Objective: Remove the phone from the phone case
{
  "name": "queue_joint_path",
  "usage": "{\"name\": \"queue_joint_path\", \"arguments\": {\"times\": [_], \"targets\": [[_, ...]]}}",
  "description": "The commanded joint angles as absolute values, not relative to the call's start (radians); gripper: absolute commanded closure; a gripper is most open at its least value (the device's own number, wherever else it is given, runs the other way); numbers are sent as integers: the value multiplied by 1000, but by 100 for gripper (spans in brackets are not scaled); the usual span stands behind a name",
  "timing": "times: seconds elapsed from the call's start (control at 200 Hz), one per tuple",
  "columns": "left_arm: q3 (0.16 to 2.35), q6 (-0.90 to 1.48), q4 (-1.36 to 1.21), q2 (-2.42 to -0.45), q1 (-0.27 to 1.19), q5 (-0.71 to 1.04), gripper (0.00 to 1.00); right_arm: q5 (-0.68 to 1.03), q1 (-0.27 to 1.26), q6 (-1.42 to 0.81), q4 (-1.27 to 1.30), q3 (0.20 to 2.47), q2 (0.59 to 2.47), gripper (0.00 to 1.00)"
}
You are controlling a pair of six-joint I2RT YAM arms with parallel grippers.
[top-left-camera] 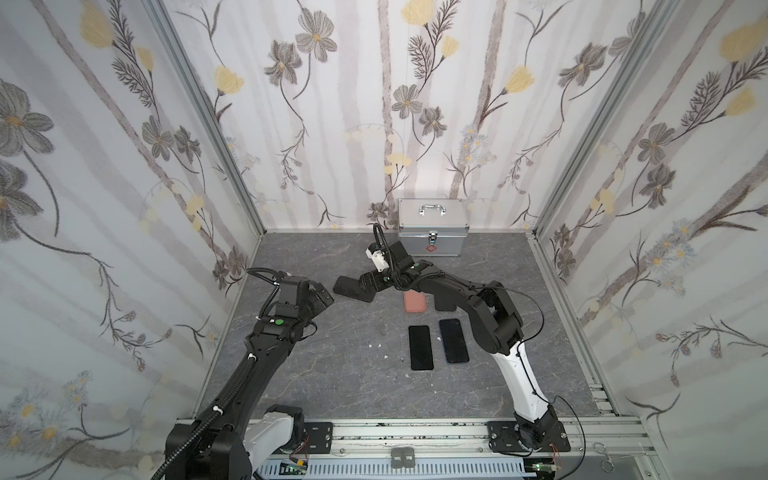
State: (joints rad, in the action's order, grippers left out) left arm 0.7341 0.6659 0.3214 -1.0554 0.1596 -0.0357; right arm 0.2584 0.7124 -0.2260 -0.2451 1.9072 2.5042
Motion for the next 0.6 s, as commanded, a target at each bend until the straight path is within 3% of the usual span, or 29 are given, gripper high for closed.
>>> {"name": "queue_joint_path", "arguments": {"times": [0.0, 0.595], "targets": [[718, 687, 277, -1036, 147, 8, 0, 288, 713, -216, -311, 1984, 2558, 0], [684, 700, 261, -1029, 132, 35, 0, 389, 709, -287, -395, 2181, 2689, 4]]}}
